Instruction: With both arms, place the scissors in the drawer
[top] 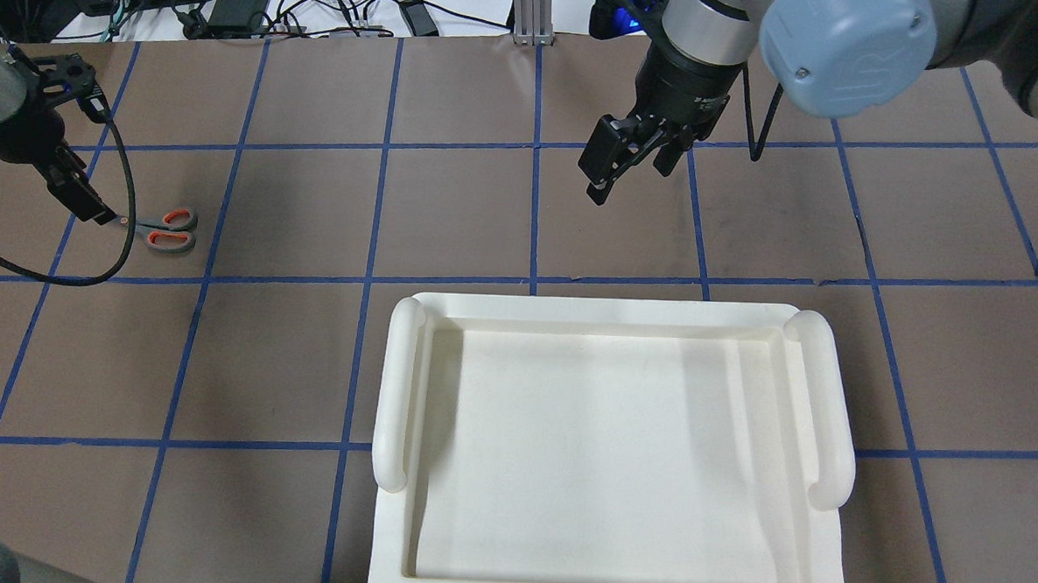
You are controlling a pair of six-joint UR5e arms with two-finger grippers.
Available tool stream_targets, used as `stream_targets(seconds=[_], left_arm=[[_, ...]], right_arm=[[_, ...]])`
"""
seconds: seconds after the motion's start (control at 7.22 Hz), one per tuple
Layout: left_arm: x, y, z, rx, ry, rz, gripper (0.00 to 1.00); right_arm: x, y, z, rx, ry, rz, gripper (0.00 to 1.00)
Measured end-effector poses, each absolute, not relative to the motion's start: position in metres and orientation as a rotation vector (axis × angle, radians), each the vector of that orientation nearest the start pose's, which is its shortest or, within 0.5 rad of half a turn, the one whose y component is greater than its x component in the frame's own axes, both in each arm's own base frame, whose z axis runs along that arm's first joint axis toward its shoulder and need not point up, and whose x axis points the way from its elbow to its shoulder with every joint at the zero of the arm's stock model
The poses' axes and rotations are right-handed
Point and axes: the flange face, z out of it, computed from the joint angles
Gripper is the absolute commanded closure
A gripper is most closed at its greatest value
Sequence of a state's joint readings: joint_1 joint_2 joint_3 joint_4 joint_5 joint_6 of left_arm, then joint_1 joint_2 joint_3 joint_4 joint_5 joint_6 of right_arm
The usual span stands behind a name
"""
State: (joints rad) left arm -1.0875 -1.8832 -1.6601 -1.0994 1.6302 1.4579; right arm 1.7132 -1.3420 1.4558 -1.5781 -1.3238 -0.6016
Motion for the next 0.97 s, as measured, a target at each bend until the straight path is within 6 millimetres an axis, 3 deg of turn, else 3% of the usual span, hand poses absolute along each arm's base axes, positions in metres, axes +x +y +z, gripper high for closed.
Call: stream_targets(seconds=[0.42,0.69,0.97], left_arm=[[0.222,-0.609,0.277,1.623,2.601,0.016,0.0],[0.236,-0.618,0.244,1.84,2.488,0.016,0.0],[0.236,-0.625,0.216,2.07,2.343,-0.04,0.03]], right_arm=[[0.281,-0.532,0.39,-1.653,2.29,0.147,0.12],[0.299,-0.531,0.359,-1.922,2.045,0.195,0.12],[0.297,-0.534,0.338,-2.09,1.884,0.268,0.12]])
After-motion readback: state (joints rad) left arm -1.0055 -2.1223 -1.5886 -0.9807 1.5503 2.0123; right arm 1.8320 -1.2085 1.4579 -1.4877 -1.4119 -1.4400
